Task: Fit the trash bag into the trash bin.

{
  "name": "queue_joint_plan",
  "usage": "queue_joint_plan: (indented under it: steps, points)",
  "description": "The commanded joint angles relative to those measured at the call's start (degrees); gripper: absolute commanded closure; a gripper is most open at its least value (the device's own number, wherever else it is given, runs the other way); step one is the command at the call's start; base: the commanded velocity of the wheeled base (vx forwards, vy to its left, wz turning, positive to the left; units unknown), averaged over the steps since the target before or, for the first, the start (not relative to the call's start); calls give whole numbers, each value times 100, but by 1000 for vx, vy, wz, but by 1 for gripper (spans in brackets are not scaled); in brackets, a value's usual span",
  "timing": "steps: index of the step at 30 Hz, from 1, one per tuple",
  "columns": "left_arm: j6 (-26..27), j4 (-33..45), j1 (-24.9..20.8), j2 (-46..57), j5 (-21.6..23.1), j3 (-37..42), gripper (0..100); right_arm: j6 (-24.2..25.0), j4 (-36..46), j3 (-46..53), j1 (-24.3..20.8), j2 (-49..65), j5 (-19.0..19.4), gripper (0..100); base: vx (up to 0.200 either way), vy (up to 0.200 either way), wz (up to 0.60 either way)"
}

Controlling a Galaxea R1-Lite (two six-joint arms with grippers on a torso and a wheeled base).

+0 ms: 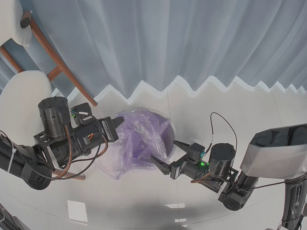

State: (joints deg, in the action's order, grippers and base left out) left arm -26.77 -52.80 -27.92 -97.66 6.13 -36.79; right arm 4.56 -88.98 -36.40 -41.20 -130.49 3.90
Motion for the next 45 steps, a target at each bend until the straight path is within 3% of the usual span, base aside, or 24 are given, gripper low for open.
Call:
queue_joint_plan:
  steps: [1, 18, 19, 31, 35, 41, 45]
  points:
    - [5, -11, 6, 28, 2, -12, 100, 10, -93, 54, -81, -152, 5, 0, 0, 0, 0]
    - [14, -11, -3, 54, 20, -3, 100, 142, -102, -464, -46, -539, 5, 0, 0, 0, 0]
    - [14, -11, -3, 63, 28, -3, 100, 177, -102, -491, -46, -539, -3, 100, 0, 0, 0]
    - [23, -11, -12, 80, 55, 58, 100, 1311, -102, -429, 113, 23, 5, 100, 0, 0, 0]
    - [32, -11, -100, 124, 37, 120, 100, 1996, -102, -447, 218, 357, 41, 100, 0, 0, 0]
    - [40, -11, -118, 63, 37, 181, 100, 2110, -93, -394, 271, 243, 67, 100, 0, 0, 0]
    - [32, -11, -118, 36, 55, 190, 100, 2137, -85, -403, 561, 296, 155, 100, 0, 0, 0]
